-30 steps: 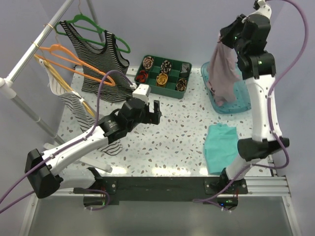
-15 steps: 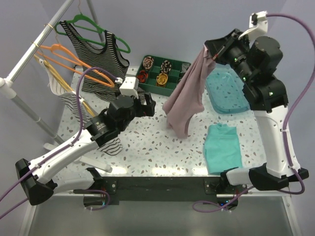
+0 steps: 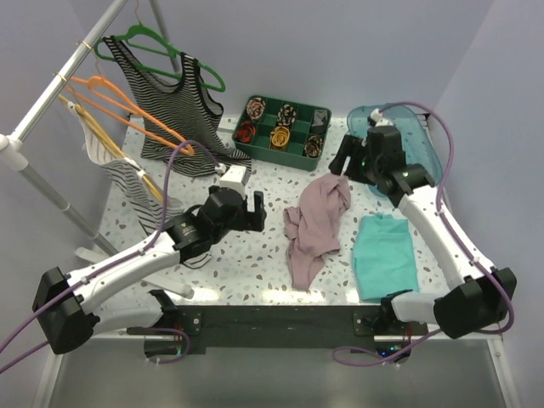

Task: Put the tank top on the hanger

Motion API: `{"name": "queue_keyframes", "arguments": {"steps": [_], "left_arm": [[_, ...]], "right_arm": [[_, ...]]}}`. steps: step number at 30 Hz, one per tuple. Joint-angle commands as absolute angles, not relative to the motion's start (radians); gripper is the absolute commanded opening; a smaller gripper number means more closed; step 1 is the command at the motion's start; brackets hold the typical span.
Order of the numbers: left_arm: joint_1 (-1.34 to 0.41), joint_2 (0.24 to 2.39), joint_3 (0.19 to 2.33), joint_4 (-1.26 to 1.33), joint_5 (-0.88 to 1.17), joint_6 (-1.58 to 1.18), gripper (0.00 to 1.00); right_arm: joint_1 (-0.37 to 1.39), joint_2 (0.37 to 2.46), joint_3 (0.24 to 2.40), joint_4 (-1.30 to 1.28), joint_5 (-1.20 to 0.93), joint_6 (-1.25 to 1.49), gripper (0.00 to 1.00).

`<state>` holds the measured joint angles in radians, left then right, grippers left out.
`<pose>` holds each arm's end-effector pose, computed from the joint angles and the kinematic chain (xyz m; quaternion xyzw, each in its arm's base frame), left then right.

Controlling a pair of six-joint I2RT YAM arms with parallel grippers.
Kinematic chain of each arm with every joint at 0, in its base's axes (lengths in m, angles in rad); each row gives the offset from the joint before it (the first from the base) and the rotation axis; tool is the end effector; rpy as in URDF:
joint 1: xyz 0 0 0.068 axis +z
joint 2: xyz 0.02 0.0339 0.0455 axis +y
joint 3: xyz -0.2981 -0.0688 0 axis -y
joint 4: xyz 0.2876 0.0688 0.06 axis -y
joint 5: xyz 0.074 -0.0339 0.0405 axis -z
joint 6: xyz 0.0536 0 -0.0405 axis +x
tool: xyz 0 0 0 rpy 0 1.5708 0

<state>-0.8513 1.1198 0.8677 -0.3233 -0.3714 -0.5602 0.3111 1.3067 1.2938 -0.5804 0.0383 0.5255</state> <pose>0.2041 -0.2034 0.3007 0.0380 0.8672 -0.1808 0.4623 0.3208 0.1010 0.3862 0.1034 0.8767 0.1752 0.4358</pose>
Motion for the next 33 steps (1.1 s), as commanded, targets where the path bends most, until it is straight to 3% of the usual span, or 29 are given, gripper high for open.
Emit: {"name": "queue_keyframes", "arguments": {"steps": [1,7,13,22,26,29,33], "left_arm": [[-0.85,1.124,0.77,-0.276,-0.31,-0.629,0.94],[-0.847,1.198,0.75,-0.236,-0.316,-0.626,0.93],[-0.839,1.264,0.772,-0.201,-0.295,-0.617,0.93],[-0.836,1.285,0.781,-0.147,-0.224,-0.585,0.91],[-0.839,1.327,0.781,-0.071,-0.123,-0.56,0.89],[-0.845,1.371,0.775,0.03,-0.04,-0.537,0.87],[-0.864,1.481,0.799,0.129,-0.005,-0.485,0.84]], "right_arm": [[0.514,1.139,1.1,-0.656,0.112,0.517,0.73],[0.887,0.968,0.773,-0.681,0.233,0.767,0.62],[1.197,1.127,0.709,-0.565,0.336,0.926,0.6],[1.226,1.351,0.716,-0.463,0.417,0.95,0.58],[1.224,1.325,0.716,-0.543,0.497,0.963,0.12],[1.198,1.227,0.712,-0.626,0.549,0.963,0.0],[1.137,1.117,0.695,-0.699,0.572,0.94,0.0]]}}
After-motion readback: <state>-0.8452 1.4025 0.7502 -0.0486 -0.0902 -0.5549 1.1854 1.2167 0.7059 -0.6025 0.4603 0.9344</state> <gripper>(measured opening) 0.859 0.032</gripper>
